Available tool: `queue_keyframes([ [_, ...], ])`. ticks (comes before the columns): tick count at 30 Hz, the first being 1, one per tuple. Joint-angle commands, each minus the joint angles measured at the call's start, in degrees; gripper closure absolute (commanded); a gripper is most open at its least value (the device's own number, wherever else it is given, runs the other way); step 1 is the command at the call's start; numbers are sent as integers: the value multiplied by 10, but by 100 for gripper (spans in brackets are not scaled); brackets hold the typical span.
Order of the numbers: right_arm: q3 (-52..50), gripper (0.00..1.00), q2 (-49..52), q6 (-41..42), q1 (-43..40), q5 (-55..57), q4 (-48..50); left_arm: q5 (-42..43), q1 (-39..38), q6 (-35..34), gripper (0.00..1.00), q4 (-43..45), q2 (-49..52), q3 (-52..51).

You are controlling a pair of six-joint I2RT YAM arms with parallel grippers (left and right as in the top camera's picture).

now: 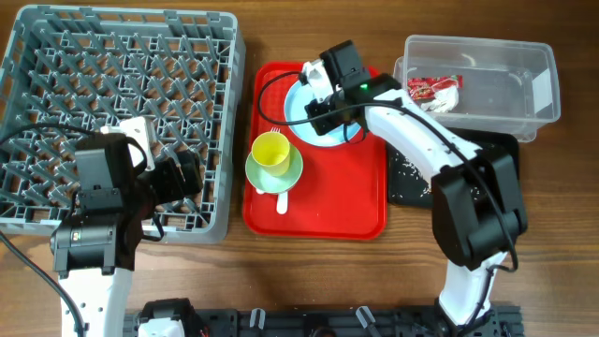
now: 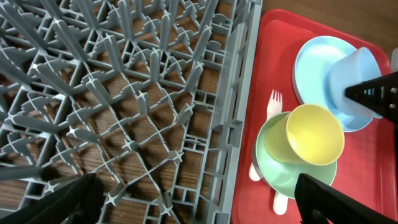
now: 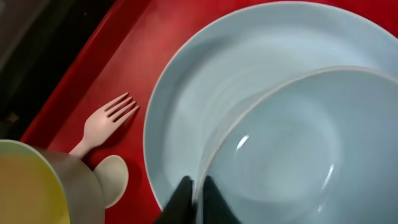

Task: Sort waste into correct bins and load items into the dishwasher rack
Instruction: 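Carry the empty bowl to the red tray and set it on the plate, then grasp the yellow cup on the green saucer with the right gripper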

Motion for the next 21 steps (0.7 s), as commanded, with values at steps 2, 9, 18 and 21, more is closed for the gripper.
queue_keyframes([
  [2,9,78,-1,19,3,-37,9,5,-2,11,0,2,-1,10],
  [9,38,61,-68,57,1,-45,-64,5,-2,11,0,2,-1,10],
  [18,47,39,-148,113,16,-111,-102,5,-2,11,0,2,-1,10],
  [21,45,41,-136,122,35,-110,-138,5,-2,11,0,2,-1,10],
])
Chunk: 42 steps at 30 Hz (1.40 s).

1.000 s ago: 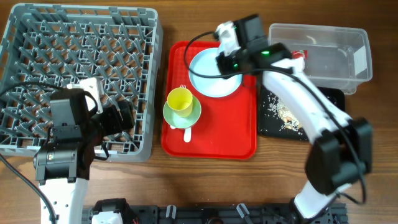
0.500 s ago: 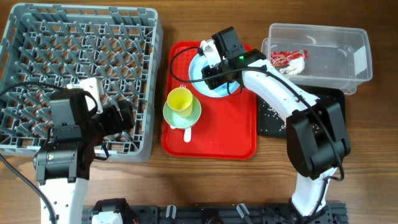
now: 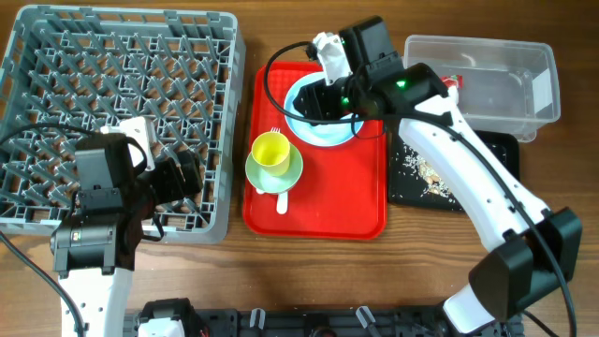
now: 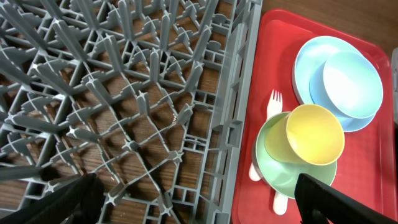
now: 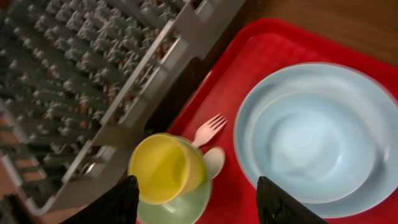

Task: Sort waste into correct bins and load items into the dishwasher rack
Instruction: 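Grasp the yellow cup on the green saucer with the right gripper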

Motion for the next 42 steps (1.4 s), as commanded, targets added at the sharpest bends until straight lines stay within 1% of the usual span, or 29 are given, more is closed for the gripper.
queue_keyframes([
  [1,-9,41,21,38,31,-27,-34,5,-3,11,0,2,-1,10],
  [6,-35,42,38,101,59,35,-62,5,-3,11,0,2,-1,10],
  [14,-44,42,83,138,74,39,-47,5,-3,11,0,2,-1,10],
  [20,-44,45,111,171,81,39,-30,5,-3,11,0,2,-1,10],
  [27,-46,55,113,179,92,58,-19,5,-3,11,0,2,-1,10],
  [28,-49,55,113,193,96,73,-20,5,-3,11,0,2,-1,10],
  [31,-59,62,113,227,98,82,-21,5,-3,11,0,2,-1,10],
  [36,-59,66,114,233,103,81,-14,5,-3,11,0,2,-1,10],
  [42,-59,81,114,233,105,82,-15,5,-3,11,0,2,-1,10],
])
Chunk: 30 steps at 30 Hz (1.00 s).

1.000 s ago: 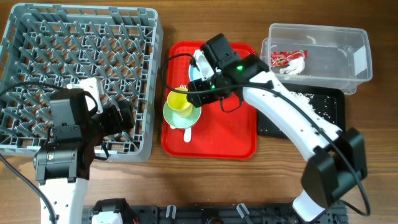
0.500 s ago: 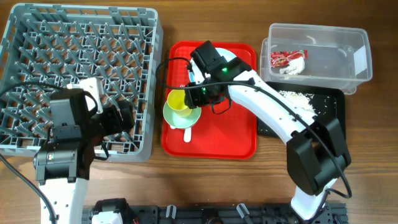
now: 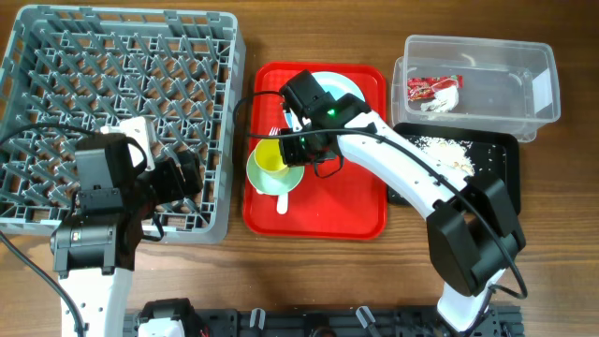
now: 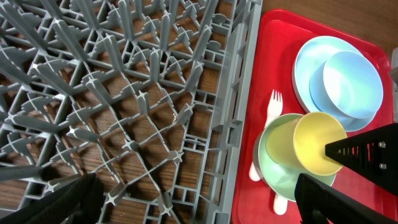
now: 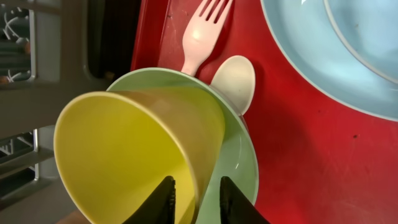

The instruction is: Sort waste into correct bins and load items into the dishwasher rack

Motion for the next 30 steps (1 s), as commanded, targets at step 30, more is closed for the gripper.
queue_keyframes([
  [30,31,96,-162,-117,-163,-323,13,382,-3,-130,0,165,79,10],
])
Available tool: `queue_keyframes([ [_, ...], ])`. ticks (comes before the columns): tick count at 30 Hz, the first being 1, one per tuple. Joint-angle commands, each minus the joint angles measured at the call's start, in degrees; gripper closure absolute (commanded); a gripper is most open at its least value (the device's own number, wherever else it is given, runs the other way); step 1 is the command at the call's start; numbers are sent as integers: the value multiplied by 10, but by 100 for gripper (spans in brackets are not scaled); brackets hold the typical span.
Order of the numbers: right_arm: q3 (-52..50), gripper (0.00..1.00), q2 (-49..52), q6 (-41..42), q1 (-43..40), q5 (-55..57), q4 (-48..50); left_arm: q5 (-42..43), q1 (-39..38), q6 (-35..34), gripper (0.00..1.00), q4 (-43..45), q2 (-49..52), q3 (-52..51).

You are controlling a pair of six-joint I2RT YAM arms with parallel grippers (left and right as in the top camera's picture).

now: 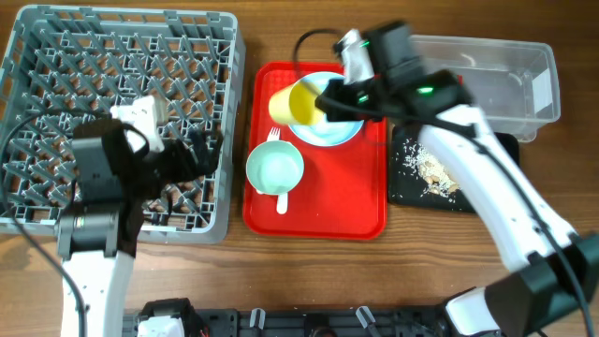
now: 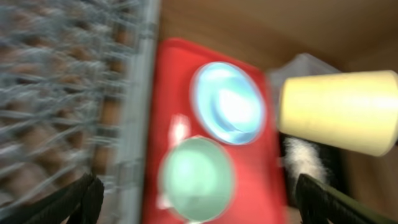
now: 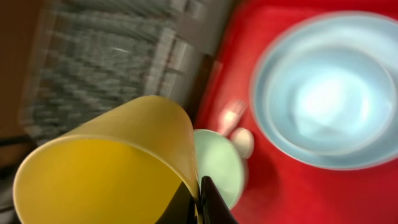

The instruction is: Sort waste into correct bins and load items into the dishwasher rack

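Observation:
My right gripper is shut on the rim of the yellow cup, holding it tilted in the air over the far part of the red tray. In the right wrist view the fingertips pinch the cup wall. Left on the tray are the green plate, a pale fork and a light blue bowl on a blue plate. The grey dishwasher rack stands at the left. My left gripper is open over the rack's right edge, its fingers wide apart.
At the back right a clear plastic bin holds a red wrapper. In front of it lies a black tray scattered with white crumbs. A pale spoon handle sticks out from under the green plate. The left wrist view is blurred.
My right gripper stood with its jaws either side of the yellow cup's rim on the green plate; now it is shut on the rim and holds the cup higher and farther back. My left arm has turned toward the tray.
My right gripper first held the blue bowl by its rim over the blue plate. Then the bowl lay on that plate and the gripper was open above it. Later the gripper straddled the yellow cup's rim on the green plate, and now it holds the cup aloft.

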Motion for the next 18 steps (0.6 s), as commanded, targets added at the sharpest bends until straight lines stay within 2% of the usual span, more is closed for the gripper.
queue_keyframes([
  [1,4,96,3,-49,-24,-204,3,208,-3,-71,0,58,53,9],
  [5,4,96,3,-56,-33,-282,17,349,-3,-104,0,155,104,9],
  [8,4,96,3,-55,-32,-289,25,441,-6,-143,0,244,138,9],
  [18,4,96,4,-51,-32,-336,50,483,-82,-184,1,368,161,9],
])
